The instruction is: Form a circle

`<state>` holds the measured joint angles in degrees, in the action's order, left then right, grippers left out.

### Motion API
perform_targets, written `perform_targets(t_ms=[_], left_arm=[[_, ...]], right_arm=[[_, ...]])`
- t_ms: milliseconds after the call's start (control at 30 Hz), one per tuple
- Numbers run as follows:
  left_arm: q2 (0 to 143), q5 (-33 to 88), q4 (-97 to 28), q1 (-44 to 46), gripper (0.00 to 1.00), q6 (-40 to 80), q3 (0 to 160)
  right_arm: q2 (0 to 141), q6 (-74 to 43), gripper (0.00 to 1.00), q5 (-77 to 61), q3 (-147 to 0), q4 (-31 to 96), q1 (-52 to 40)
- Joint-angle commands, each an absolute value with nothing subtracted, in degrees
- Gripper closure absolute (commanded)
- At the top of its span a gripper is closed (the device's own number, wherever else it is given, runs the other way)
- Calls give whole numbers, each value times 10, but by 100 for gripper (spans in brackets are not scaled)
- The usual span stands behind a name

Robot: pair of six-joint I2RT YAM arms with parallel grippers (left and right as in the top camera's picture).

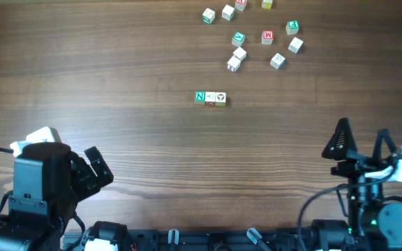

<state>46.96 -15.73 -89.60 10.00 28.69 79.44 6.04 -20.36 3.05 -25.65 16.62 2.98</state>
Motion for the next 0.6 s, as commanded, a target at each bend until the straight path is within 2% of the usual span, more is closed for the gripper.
perform_targets(t_ms=[0, 200, 267, 367, 500, 567], left_arm=[[468, -166, -894, 97, 0, 294, 793], [468, -166, -894, 97, 0, 294, 793], [468, -166, -894, 97, 0, 294, 793], [468, -166, -894, 97, 0, 294, 793], [468, -166, -894, 97, 0, 294, 793], [468, -166, -894, 97, 0, 294, 793]], right_arm=[[1, -186, 0, -46, -180, 97, 72], [2, -257, 0, 15, -121, 30, 99], [2, -385, 0, 110, -94, 31, 99], [2, -477, 0, 142, -68, 33, 99], [2, -523, 0, 141, -21, 29, 99], [2, -477, 0, 127, -11, -1, 99]])
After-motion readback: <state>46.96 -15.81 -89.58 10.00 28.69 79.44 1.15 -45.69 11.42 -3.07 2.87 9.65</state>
